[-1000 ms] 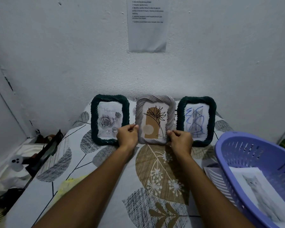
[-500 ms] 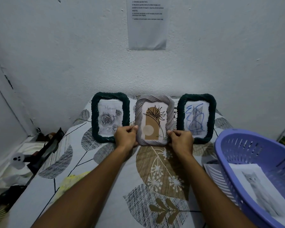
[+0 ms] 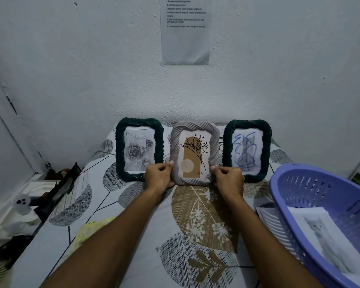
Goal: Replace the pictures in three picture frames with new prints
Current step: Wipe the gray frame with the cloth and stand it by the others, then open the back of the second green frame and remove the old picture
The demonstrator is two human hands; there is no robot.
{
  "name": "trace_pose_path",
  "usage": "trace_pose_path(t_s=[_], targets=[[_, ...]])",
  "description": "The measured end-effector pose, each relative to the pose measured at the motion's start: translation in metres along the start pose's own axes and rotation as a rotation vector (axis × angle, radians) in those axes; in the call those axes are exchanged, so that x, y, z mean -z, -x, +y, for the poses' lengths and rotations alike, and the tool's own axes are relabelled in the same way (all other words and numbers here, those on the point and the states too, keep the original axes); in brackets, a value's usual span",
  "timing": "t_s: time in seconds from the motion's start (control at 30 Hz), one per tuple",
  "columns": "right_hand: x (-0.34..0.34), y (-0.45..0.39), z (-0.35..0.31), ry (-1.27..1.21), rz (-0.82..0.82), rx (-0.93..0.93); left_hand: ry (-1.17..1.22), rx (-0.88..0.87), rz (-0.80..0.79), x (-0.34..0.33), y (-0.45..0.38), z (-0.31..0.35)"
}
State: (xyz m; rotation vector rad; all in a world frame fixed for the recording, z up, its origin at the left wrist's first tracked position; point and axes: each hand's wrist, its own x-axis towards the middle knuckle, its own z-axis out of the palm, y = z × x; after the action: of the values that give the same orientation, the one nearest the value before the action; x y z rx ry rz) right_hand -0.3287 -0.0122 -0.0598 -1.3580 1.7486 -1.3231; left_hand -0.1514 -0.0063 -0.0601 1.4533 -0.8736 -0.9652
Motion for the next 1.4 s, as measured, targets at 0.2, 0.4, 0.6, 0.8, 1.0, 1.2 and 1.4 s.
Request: trace_pose_path(t_s=[0.2, 0.4, 0.6, 0.8, 1.0, 1.2, 1.4], targets=[[0.003, 0.005, -0.004, 0.041, 0.006, -0.018, -0.01, -0.004, 0.012, 0.003, 0.002, -0.003], [0.014, 0.022, -0.019, 0.207, 0.011, 0.071, -0.149, -0.104, 0.09, 0.018, 0.02, 0.003], [0.051, 0.01, -0.083, 0.016, 0.018, 0.16, -0.342, -0.496, 0.04, 0.004, 0.054, 0.054], [0.128, -0.056, -0.097, -0.121, 0.117, 0.005, -0.2, -0.513, -0.238, -0.073, 0.066, 0.101], [0.165, -0.097, -0.065, -0.074, 0.011, -0.126, -0.282, -0.287, -0.327, -0.145, 0.052, 0.102], [0.155, -0.106, -0.051, -0.041, -0.153, -0.131, -0.32, -0.242, -0.19, -0.177, 0.058, 0.086], [0.141, -0.112, -0.046, -0.065, -0.211, -0.192, -0.296, -0.161, -0.154, -0.188, 0.061, 0.083]])
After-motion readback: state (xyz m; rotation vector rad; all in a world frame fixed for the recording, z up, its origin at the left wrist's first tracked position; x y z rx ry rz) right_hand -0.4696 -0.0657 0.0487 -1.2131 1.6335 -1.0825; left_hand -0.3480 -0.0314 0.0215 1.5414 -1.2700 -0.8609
